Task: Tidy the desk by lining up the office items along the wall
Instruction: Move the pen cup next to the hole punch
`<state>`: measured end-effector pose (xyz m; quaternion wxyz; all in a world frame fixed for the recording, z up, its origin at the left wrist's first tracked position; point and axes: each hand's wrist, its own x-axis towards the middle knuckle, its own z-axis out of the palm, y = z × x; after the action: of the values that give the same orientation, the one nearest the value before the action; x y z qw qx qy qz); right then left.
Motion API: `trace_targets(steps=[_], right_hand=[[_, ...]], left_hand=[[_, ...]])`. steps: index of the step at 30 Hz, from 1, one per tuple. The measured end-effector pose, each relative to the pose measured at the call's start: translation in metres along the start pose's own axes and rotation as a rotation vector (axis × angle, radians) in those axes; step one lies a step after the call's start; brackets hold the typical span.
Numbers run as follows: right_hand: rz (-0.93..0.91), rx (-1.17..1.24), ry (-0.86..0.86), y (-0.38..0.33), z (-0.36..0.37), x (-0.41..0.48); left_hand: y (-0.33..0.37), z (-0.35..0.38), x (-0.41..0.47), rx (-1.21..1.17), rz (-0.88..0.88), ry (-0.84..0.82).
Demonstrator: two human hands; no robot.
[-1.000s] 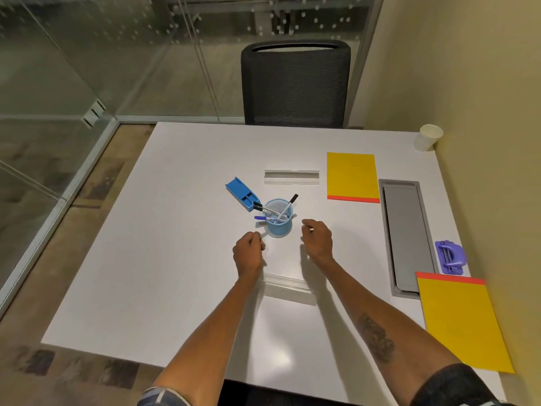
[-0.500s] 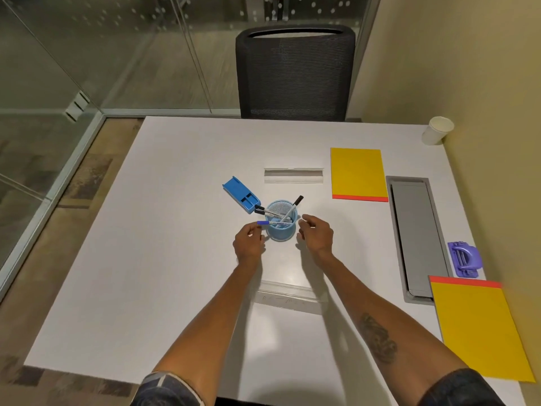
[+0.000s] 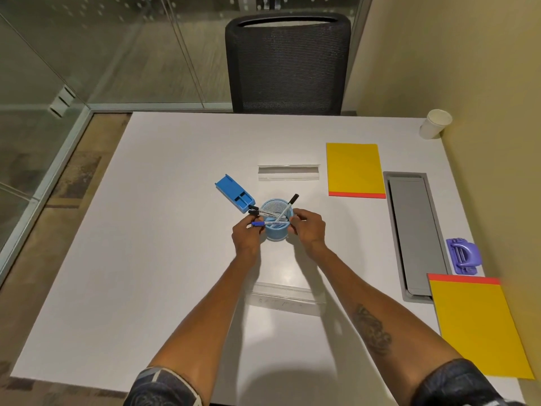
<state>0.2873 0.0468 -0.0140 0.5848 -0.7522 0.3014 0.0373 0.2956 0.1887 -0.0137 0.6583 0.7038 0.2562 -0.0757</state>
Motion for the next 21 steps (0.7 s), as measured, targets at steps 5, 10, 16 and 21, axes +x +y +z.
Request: trace_targets(steps=[5, 10, 16, 21], right_hand=[[0.027, 0.041, 0.017, -0.006, -0.004, -0.009], [0.023, 0.076, 0.008, -0.013, -0.024, -0.023], [-0.005, 0.140, 0.006, -0.019, -0.058, -0.039], [0.012, 0.183, 0.027, -0.016, -0.095, -0.042]], left_hand=[[0.005, -0.001, -0.004, 0.015, 0.012, -0.009], [0.011, 0.001, -0.018, 0.030, 0.018, -0.039], [0.016, 0.016, -0.043, 0.038, 0.033, -0.079], [0.020, 0.044, -0.069, 0.003, 0.026, -0.101]])
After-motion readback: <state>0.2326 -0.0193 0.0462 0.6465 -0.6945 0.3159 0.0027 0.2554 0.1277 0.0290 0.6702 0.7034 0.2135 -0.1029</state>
